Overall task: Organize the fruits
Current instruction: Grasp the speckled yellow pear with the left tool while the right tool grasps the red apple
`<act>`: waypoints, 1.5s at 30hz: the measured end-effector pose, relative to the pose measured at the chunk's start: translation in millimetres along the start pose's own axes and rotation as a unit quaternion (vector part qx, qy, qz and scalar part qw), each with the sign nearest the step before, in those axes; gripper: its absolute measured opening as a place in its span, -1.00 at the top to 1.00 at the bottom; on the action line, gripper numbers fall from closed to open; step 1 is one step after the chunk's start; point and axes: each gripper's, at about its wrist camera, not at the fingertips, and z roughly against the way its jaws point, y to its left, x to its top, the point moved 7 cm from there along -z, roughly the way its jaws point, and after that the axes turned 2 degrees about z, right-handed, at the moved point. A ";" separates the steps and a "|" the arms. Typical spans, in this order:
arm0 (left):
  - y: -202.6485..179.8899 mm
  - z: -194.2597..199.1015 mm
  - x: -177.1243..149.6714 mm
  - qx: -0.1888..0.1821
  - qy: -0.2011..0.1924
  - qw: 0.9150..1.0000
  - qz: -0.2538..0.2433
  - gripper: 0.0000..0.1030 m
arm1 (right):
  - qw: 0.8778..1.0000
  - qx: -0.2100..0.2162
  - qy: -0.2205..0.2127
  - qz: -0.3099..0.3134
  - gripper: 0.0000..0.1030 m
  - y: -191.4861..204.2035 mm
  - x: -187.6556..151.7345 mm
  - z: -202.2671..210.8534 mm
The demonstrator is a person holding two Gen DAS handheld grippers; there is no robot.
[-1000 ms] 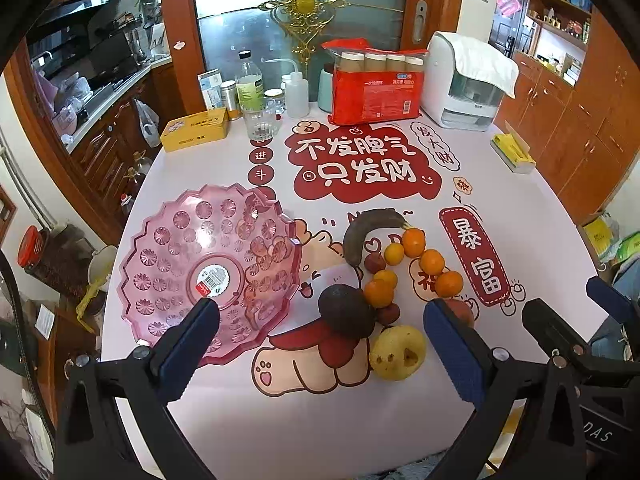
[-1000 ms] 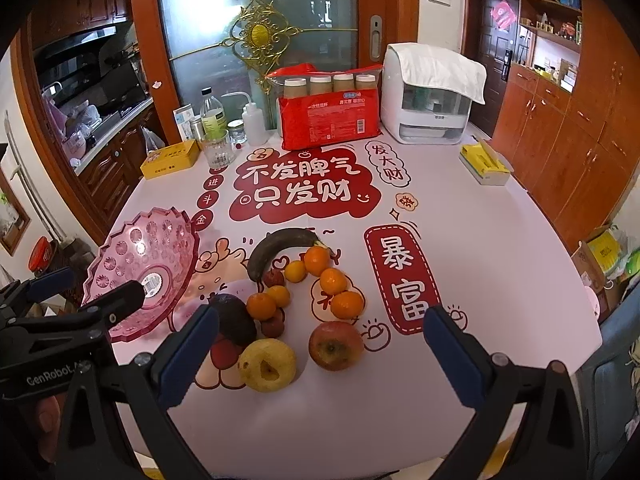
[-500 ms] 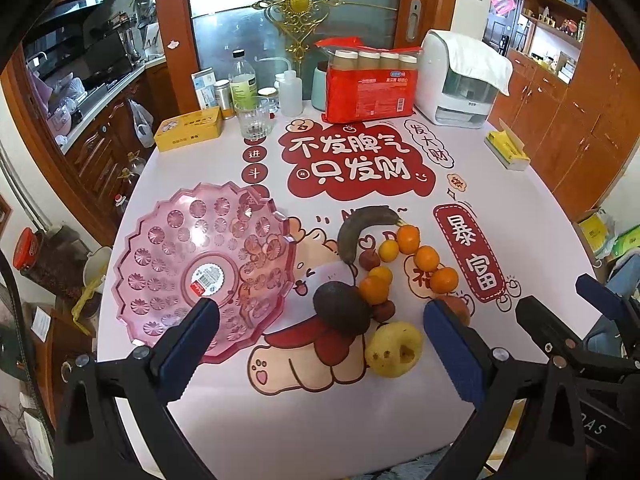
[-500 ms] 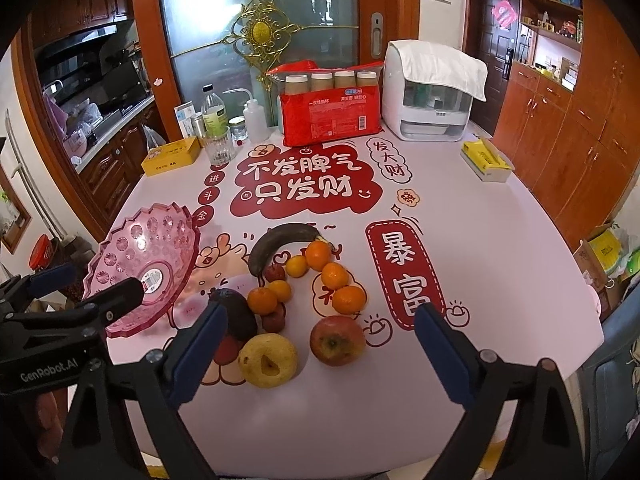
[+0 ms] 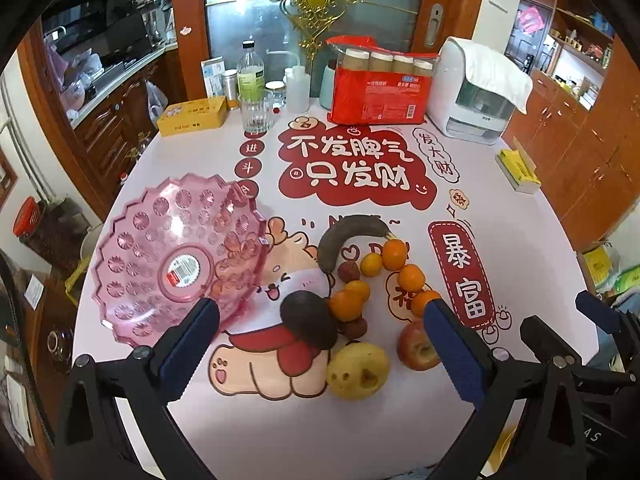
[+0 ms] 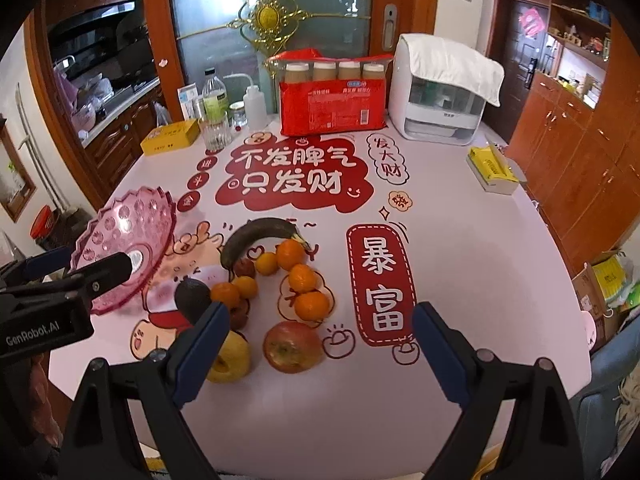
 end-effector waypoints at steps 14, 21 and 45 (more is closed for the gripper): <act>-20.1 -52.6 -41.0 0.033 0.064 0.996 0.045 -0.97 | 0.994 0.055 0.068 0.064 -0.74 -16.2 -19.6 -62.4; -12.2 -75.9 -63.4 0.054 0.093 0.991 0.076 -0.97 | 0.987 0.087 0.095 0.094 -0.71 -9.3 -31.8 -89.5; 2.8 -132.9 -120.4 0.029 0.177 0.973 0.148 -0.97 | 0.960 0.147 0.153 0.183 -0.67 30.9 -80.6 -151.0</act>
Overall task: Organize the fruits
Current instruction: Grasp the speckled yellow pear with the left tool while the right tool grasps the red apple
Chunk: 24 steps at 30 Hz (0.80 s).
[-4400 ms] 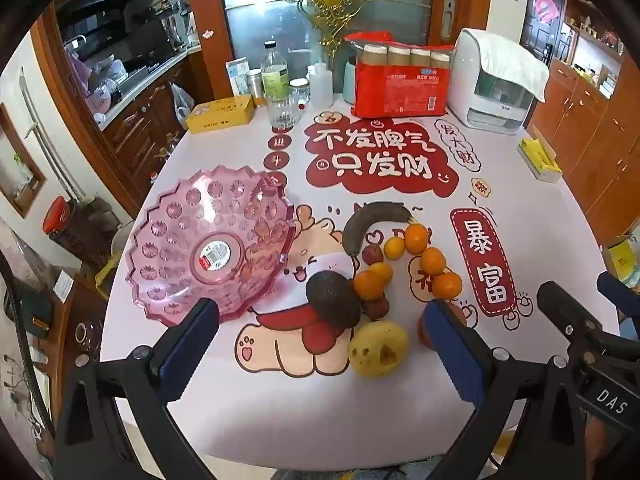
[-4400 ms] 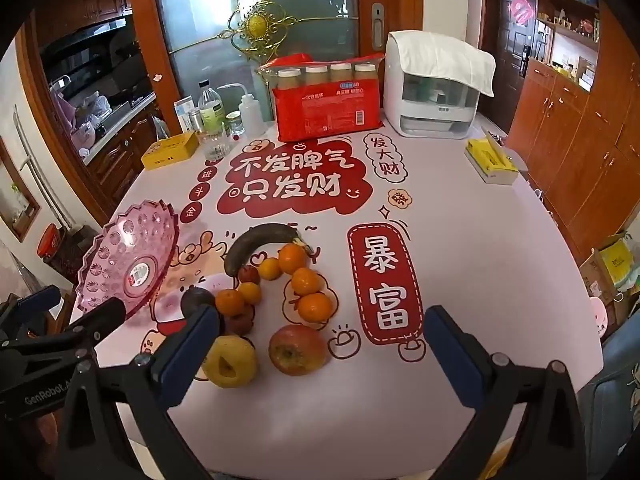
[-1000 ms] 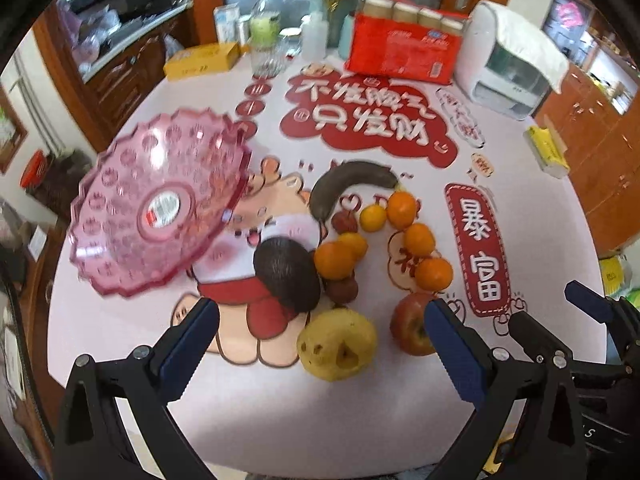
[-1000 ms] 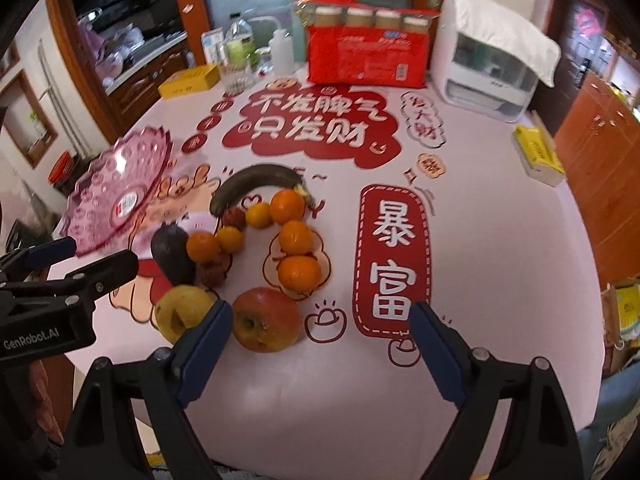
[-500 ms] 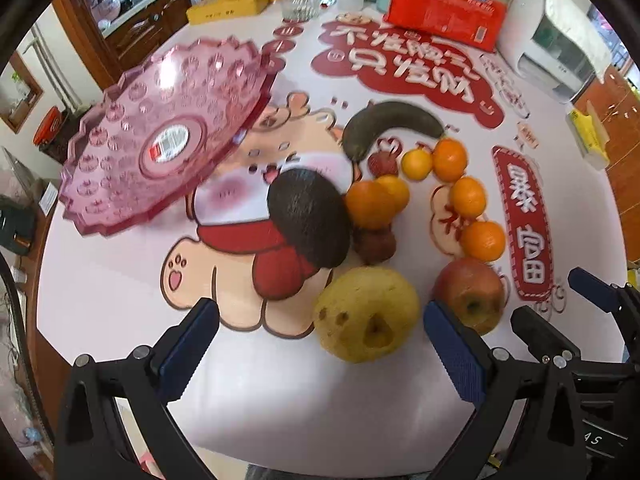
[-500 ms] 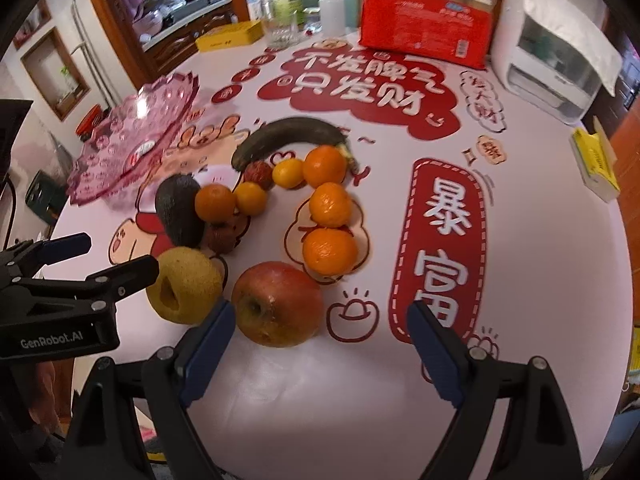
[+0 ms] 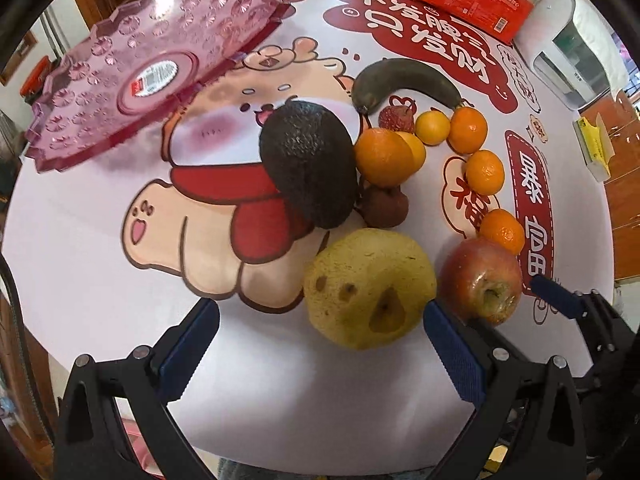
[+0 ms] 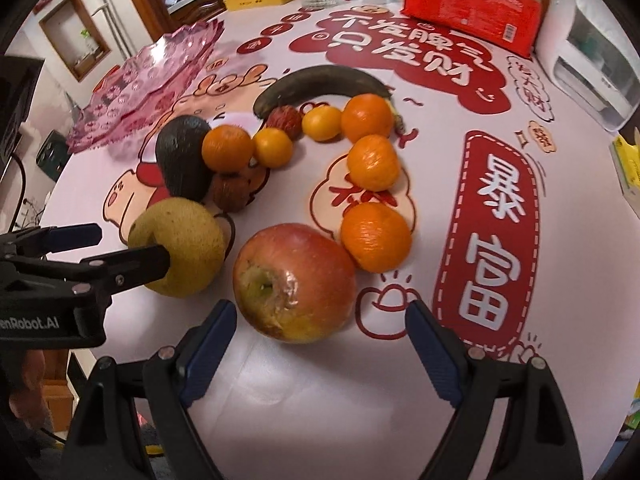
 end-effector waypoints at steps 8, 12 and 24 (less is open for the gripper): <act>-9.4 -10.4 2.7 -0.013 0.002 1.000 0.002 -0.92 | 1.000 0.015 -0.005 0.015 -0.42 9.5 -1.4 -10.3; -16.7 -18.0 4.4 -0.022 0.012 1.000 -0.001 -0.80 | 1.000 0.017 -0.011 0.021 -0.36 12.4 0.6 -14.8; -22.8 -41.7 4.9 -0.029 0.042 0.998 0.020 -0.57 | 0.997 -0.010 -0.049 0.055 -0.38 20.1 9.3 -12.4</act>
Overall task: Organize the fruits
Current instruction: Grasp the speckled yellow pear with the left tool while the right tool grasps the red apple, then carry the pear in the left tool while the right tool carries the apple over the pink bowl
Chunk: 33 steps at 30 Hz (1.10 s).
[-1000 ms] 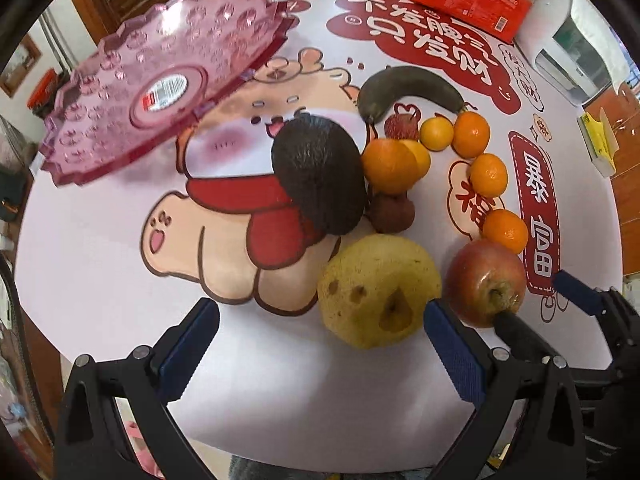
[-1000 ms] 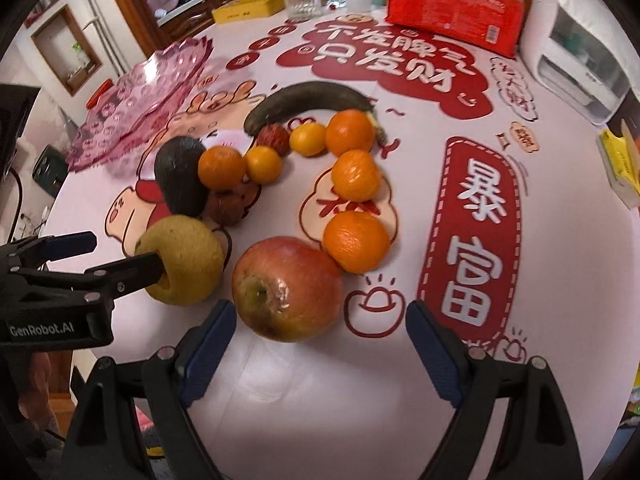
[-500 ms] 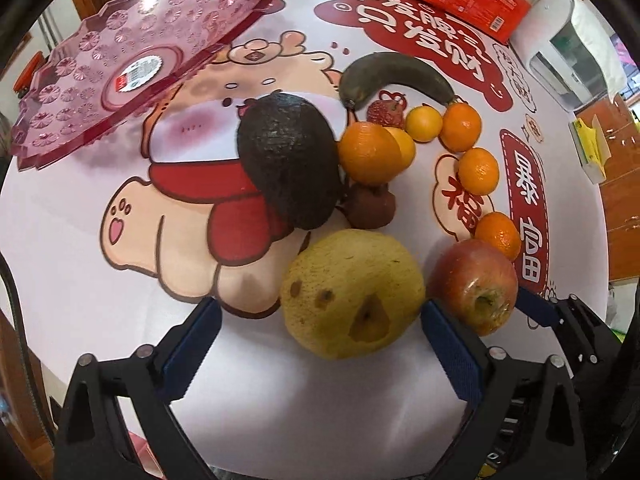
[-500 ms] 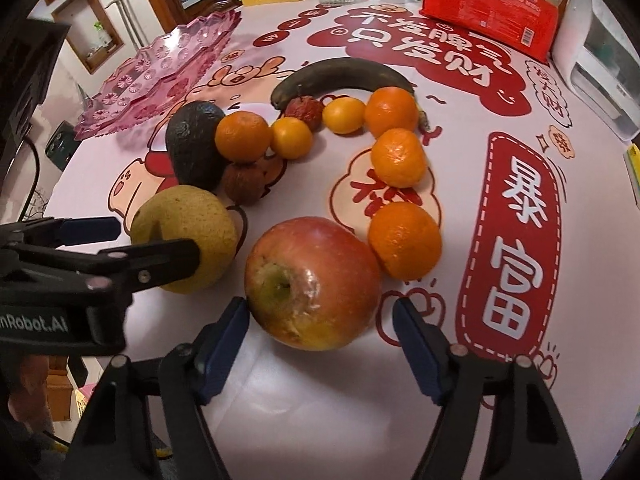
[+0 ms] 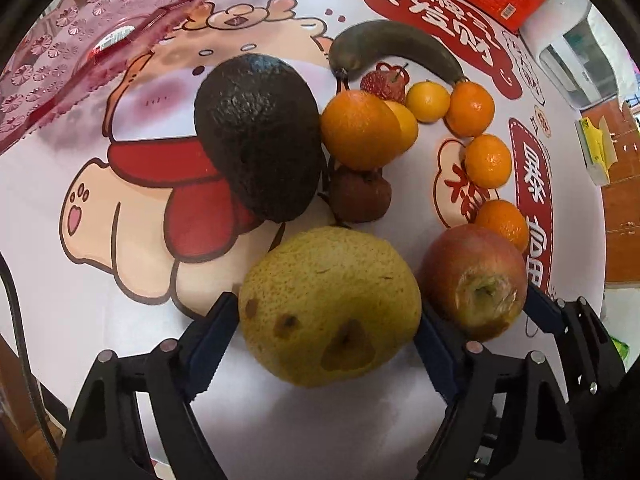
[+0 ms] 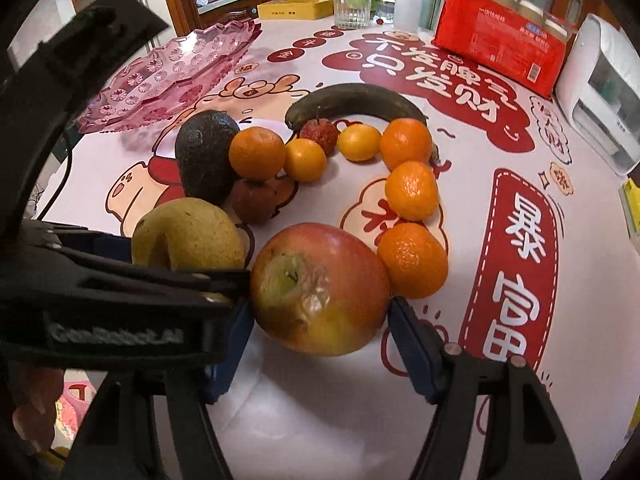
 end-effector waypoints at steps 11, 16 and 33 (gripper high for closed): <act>10.1 4.9 1.3 -0.001 -0.006 1.000 0.009 -0.42 | 0.999 -0.012 -0.032 0.006 -0.36 2.2 4.5 -0.6; 22.1 14.0 -7.6 0.001 -0.007 1.000 0.014 -0.42 | 0.999 0.022 -0.033 -0.014 -0.35 0.1 0.9 3.9; 56.6 141.5 17.2 0.047 -0.122 0.991 0.007 -0.42 | 0.992 0.037 -0.118 -0.034 -0.35 3.2 35.0 65.8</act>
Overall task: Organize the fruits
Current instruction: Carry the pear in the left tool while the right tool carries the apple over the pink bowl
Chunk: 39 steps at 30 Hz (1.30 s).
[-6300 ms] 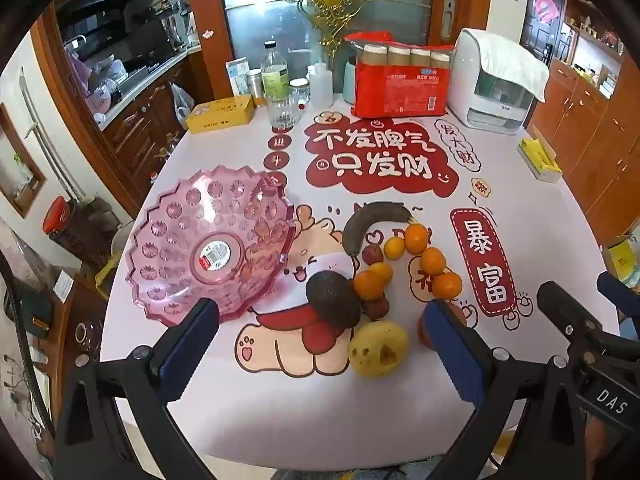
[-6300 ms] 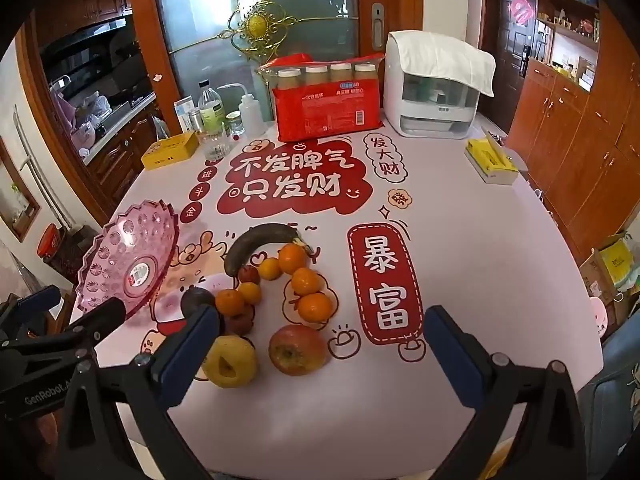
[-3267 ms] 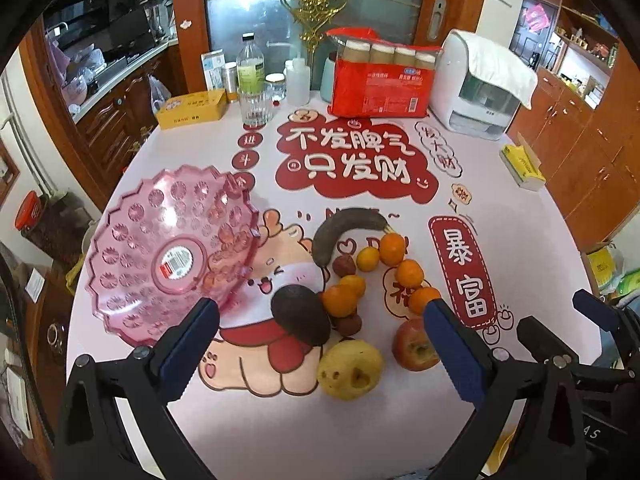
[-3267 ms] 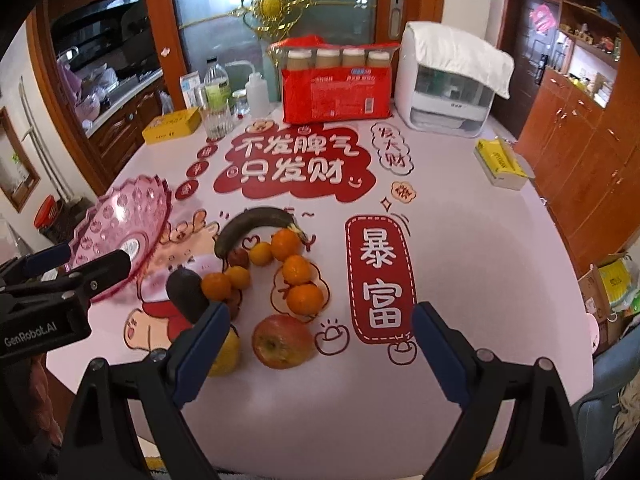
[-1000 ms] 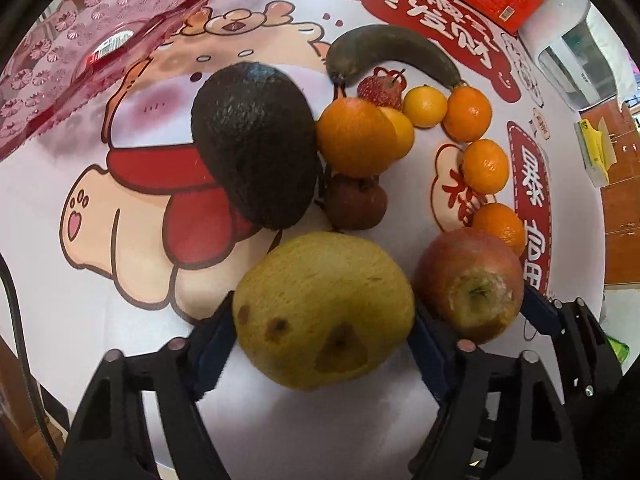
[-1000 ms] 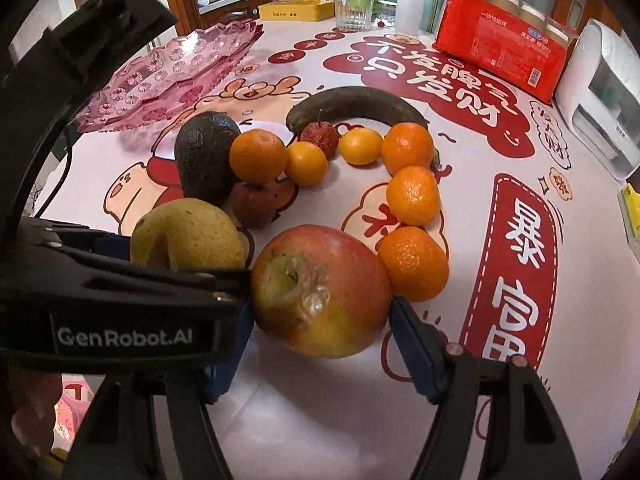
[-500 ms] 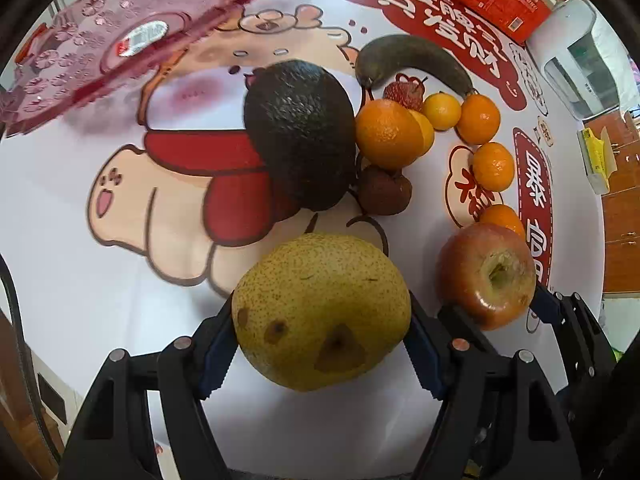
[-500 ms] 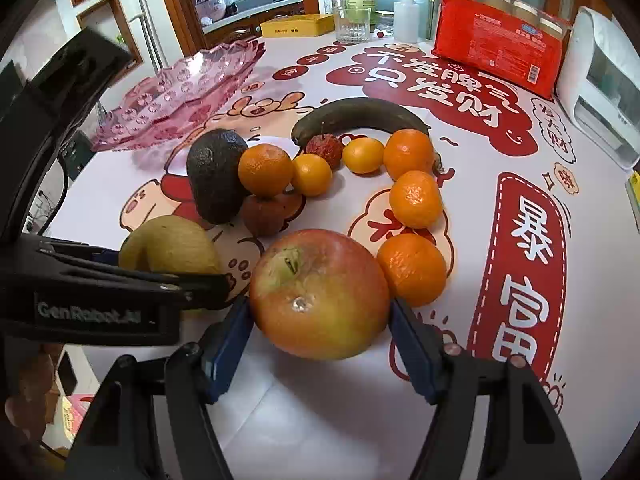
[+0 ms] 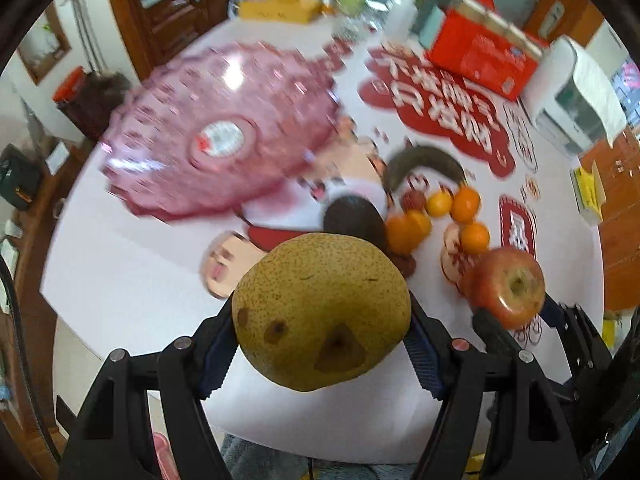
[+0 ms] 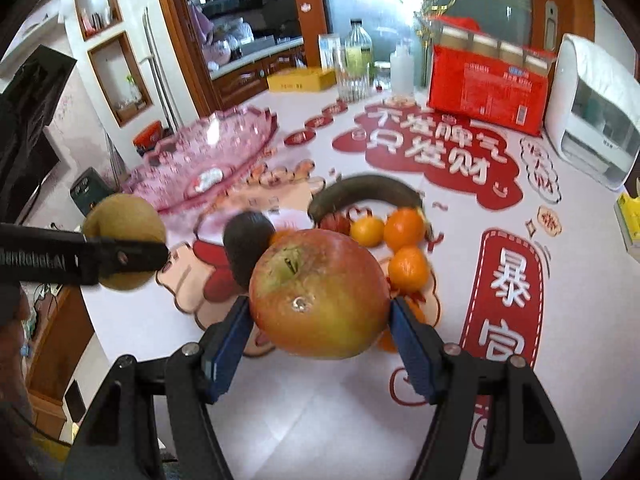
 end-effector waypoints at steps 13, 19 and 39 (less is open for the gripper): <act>75.9 23.7 64.1 0.006 -0.034 0.999 -0.014 -0.42 | 0.999 -0.027 -0.046 -0.002 -0.35 43.1 49.7 12.0; 107.7 6.2 97.2 -0.006 -0.017 0.998 -0.059 -0.42 | 0.998 -0.042 -0.037 -0.020 -0.35 87.9 79.8 -15.6; 168.8 -108.2 172.1 -0.009 0.031 0.983 -0.180 -0.42 | 0.994 -0.100 0.032 -0.034 -0.35 162.0 124.5 -136.4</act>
